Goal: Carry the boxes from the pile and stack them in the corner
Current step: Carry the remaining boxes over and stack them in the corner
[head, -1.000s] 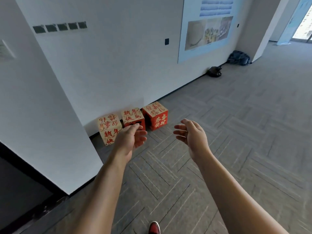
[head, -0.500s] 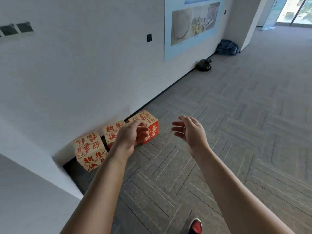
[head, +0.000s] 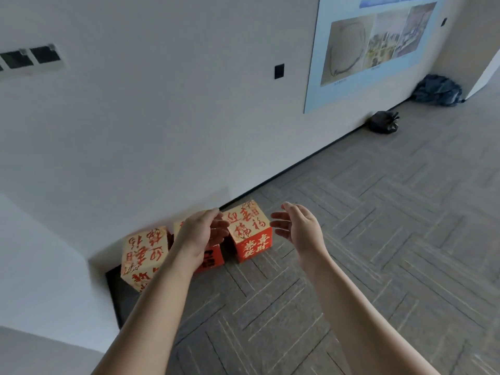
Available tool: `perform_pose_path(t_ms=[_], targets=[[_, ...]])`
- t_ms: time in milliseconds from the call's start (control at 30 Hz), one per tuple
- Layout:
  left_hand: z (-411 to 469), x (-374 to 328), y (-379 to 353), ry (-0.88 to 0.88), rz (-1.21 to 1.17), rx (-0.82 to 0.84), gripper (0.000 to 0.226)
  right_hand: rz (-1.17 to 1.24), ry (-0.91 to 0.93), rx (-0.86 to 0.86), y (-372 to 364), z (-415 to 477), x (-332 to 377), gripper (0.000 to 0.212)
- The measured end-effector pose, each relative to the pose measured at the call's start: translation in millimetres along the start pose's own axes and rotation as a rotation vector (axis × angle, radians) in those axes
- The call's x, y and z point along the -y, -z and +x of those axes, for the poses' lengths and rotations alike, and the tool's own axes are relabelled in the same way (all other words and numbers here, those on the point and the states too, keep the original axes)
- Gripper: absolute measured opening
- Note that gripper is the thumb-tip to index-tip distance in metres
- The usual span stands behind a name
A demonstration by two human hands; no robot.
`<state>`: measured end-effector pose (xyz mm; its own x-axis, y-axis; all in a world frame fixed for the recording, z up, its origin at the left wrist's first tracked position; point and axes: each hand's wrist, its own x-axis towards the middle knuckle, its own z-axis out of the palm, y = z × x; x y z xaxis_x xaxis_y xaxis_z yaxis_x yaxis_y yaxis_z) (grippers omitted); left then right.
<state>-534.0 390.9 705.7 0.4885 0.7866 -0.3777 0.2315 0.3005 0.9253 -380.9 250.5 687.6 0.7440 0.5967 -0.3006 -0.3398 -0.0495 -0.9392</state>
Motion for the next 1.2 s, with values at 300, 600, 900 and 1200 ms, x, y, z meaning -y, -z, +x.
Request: perform_pose_path(t_ms=[300,600,900,1200], targets=[[153.1,-8.9,-14.3,0.105,-0.123,-0.122,0.033,-0.165,-0.046,0.105,-36.6,170.8,17.3,0.024],[332.4,-37.9,-49.6,0.181,-0.132,-0.092,0.034,-0.325,-0.071,0.136,-79.8,354.4,24.1,0.027],[437.0,-20.9,-87.4,0.266,-0.112,-0.142,0.033,-0.470,-0.140,0.177,-69.3,479.2,-1.1,0.026],[538.6,98.5,-115.2,0.378,-0.078,-0.259,0.042,-0.574,-0.238,0.297,-37.1,611.4,-135.8,0.022]])
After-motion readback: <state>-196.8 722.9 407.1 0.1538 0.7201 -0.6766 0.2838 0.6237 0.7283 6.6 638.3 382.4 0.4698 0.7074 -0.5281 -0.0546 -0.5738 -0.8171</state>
